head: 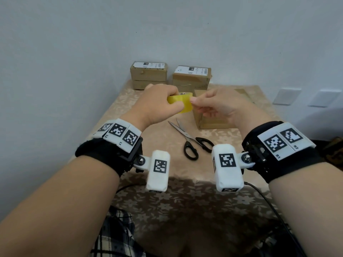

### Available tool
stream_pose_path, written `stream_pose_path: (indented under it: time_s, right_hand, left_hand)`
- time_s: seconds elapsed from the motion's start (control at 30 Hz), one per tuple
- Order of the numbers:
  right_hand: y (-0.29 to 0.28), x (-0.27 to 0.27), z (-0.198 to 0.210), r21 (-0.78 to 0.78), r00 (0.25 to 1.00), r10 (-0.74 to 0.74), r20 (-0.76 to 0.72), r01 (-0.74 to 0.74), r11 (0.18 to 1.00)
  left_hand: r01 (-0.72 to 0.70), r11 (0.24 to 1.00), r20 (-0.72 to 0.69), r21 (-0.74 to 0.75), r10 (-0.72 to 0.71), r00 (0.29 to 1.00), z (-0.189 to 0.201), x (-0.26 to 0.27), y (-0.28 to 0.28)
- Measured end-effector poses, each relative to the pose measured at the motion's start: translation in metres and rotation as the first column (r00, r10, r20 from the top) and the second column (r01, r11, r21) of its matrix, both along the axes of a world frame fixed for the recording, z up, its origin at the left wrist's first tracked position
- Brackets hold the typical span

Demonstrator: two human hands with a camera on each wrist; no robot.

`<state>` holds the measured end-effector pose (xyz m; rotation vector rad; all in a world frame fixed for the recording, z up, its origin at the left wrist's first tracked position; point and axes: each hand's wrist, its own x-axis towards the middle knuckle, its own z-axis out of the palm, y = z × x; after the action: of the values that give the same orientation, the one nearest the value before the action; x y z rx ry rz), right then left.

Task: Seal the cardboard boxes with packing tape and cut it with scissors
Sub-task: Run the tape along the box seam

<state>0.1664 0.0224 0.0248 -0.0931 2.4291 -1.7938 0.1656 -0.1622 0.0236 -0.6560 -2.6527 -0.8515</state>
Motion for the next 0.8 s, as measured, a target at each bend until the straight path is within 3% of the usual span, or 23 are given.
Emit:
stream_pose_path:
  time_s: [0.13,0.33,0.47,0.53,0.6,0.7,0.8]
  right_hand:
    - [-0.008,0.001,0.002,0.017,0.972,-0.095,-0.213,0.101,0.995]
    - [-0.010,-0.009,-0.005,-0.102,0.935,-0.305,-0.182,0.290,0.952]
    - [-0.011,-0.008,-0.002,-0.089,0.938,-0.288,-0.191,0.276,0.957]
    - [-0.008,-0.010,0.003,0.007,0.929,-0.275,-0.248,0.286,0.958]
    - [0.001,-0.012,0.008,0.136,0.900,-0.289,-0.327,0.348,0.928]
    - [0.017,-0.017,0.008,0.191,0.887,-0.322,-0.332,0.397,0.898]
    - [0.027,-0.021,-0.003,0.247,0.902,-0.331,-0.279,0.400,0.882]
  left_hand:
    - [-0.022,0.999,0.112,0.044,0.017,0.994,-0.003,-0.004,0.002]
    - [-0.104,0.959,0.182,0.262,0.057,0.982,-0.007,-0.014,0.000]
    - [-0.141,0.920,0.085,0.366,0.118,0.989,-0.002,-0.018,0.009]
    - [-0.136,0.916,-0.007,0.377,0.150,0.989,0.004,-0.021,0.011]
    - [-0.152,0.955,-0.077,0.255,0.177,0.981,0.006,-0.027,0.012]
    - [-0.238,0.962,-0.164,-0.133,0.215,0.963,-0.004,-0.041,0.017]
    - [-0.255,0.931,-0.191,-0.260,0.209,0.959,-0.014,-0.053,0.028]
